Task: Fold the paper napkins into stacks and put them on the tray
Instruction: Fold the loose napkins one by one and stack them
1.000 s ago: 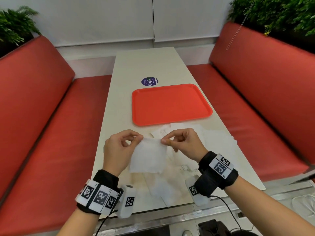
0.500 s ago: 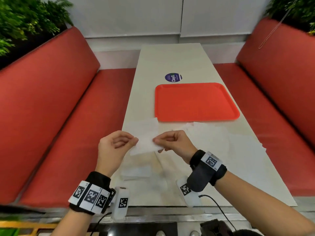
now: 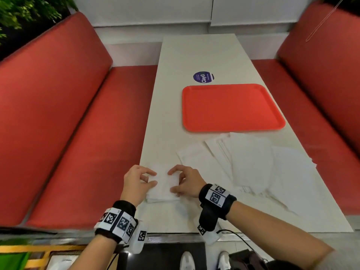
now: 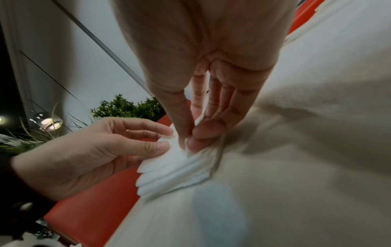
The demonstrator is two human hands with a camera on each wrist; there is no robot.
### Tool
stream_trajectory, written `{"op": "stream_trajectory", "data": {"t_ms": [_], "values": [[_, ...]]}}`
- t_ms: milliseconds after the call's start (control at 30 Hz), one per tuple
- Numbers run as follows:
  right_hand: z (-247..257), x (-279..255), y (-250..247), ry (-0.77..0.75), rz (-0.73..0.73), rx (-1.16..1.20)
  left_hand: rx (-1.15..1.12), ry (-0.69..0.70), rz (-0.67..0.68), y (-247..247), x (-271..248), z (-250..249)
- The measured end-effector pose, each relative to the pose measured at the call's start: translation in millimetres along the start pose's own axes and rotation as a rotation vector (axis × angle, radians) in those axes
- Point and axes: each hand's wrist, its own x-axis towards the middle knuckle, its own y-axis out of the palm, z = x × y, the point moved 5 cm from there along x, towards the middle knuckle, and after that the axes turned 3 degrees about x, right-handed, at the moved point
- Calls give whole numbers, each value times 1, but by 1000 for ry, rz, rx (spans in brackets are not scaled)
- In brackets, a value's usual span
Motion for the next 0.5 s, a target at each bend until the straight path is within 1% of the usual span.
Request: {"op": "stream_trajectory", "data": {"t_ms": [167, 333, 500], "values": [[-2, 3, 1, 40, 12, -39, 43, -30, 40, 8, 2, 7], [1, -2, -3, 17, 20, -11, 42, -16, 0, 1, 5, 2], [-10, -4, -2, 82, 54, -34, 104, -98, 53, 11, -4, 7]]}}
